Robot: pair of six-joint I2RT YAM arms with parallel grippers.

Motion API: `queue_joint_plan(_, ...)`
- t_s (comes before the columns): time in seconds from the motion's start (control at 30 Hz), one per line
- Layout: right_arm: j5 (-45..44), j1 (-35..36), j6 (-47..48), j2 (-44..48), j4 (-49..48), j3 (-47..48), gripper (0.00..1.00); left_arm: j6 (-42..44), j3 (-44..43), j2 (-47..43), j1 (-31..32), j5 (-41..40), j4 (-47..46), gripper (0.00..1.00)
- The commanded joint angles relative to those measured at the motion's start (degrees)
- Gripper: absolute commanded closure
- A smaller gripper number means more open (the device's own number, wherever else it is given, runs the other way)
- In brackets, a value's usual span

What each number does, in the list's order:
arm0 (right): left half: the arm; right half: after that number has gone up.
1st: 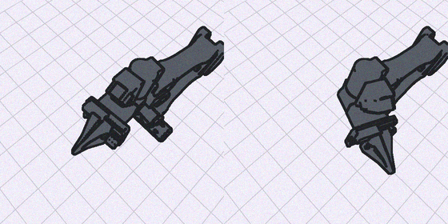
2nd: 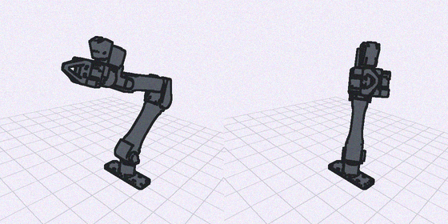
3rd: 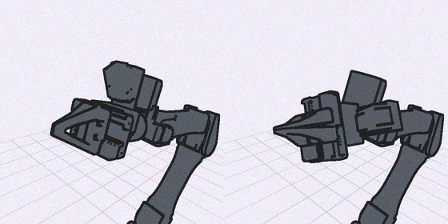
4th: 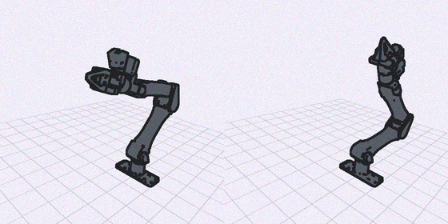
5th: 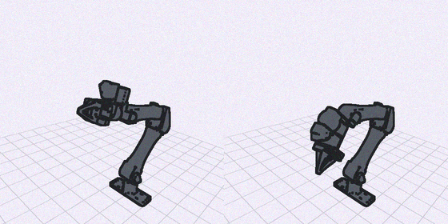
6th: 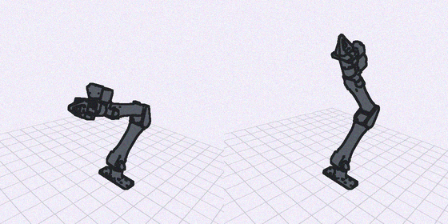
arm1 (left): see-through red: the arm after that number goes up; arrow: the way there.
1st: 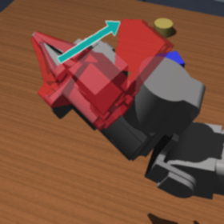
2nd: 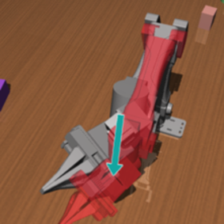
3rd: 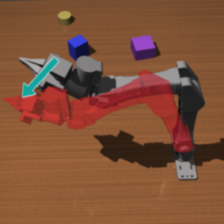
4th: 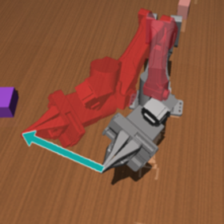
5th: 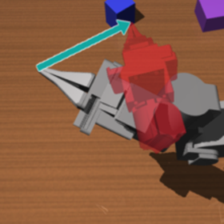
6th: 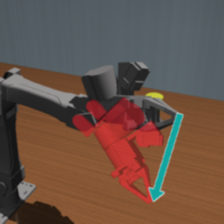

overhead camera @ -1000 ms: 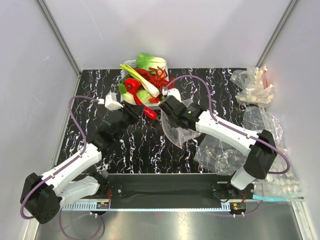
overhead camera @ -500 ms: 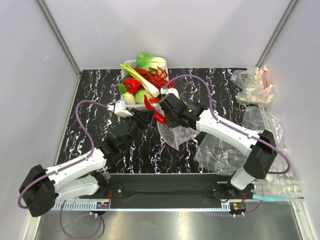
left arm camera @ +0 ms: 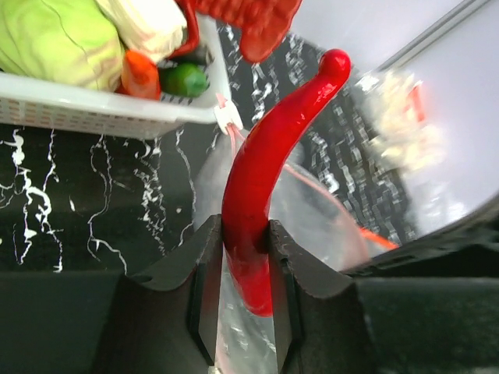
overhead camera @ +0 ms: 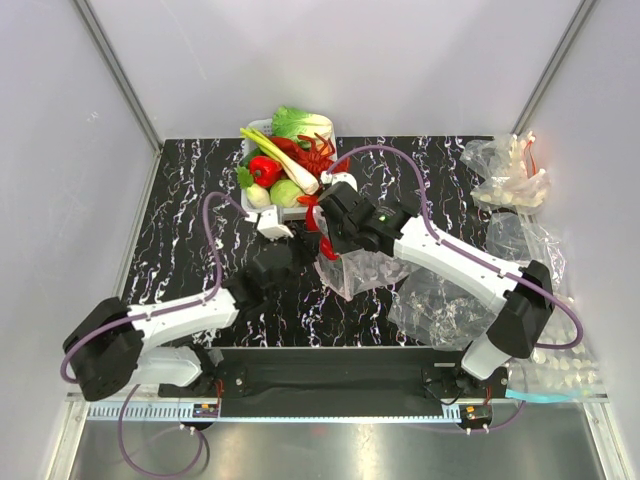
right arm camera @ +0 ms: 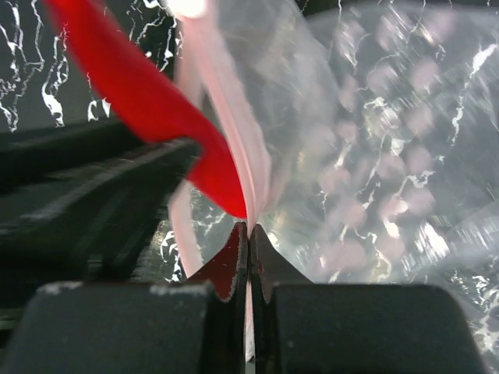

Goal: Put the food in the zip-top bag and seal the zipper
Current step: Place the fake vegetable in the zipper food storage bag.

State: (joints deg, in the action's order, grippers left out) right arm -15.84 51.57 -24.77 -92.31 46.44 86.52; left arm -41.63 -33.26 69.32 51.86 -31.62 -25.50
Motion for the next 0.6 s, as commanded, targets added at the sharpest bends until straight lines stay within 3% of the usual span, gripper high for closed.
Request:
queue_joint_plan(0.0,1.42,-0.33,-1.59,2.14,-1.26,2.42,1.00,2.51,-3.31,2.05,2.02,-4.23,-1.75,0.84)
queue_joint_plan(0.17,-0.42,-0.42,-3.35,3.36,-2.93,1.64,1.00,2.43,-3.04,1.35,3.43,-3.98,-2.28,0.84)
queue_joint_plan(0.4,-3.06,-1.73,-6.51,5.47,-8.55,-2.84,1.00,-1.96,-1.37,-0.76,3.60,4.53,-1.92,0.82)
queue_joint_plan(0.57,-1.92,-1.74,-8.01,8.37,-14.96,-7.06,1.00,-4.16,-1.90,-0.59,3.69,6.12,2.56,0.80)
